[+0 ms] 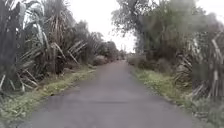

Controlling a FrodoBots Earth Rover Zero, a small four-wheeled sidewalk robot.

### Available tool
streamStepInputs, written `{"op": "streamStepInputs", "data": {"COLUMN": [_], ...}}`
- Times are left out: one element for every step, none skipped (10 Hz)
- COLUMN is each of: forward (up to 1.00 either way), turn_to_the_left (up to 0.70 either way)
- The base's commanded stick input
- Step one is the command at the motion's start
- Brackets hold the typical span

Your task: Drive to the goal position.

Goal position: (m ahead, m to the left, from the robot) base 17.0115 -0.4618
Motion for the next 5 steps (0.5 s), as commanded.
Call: {"op": "streamStepInputs", "data": {"forward": [1.0,1.0,1.0,1.0,1.0], "turn_to_the_left": [0.0,0.0,0.0,0.0,0.0]}}
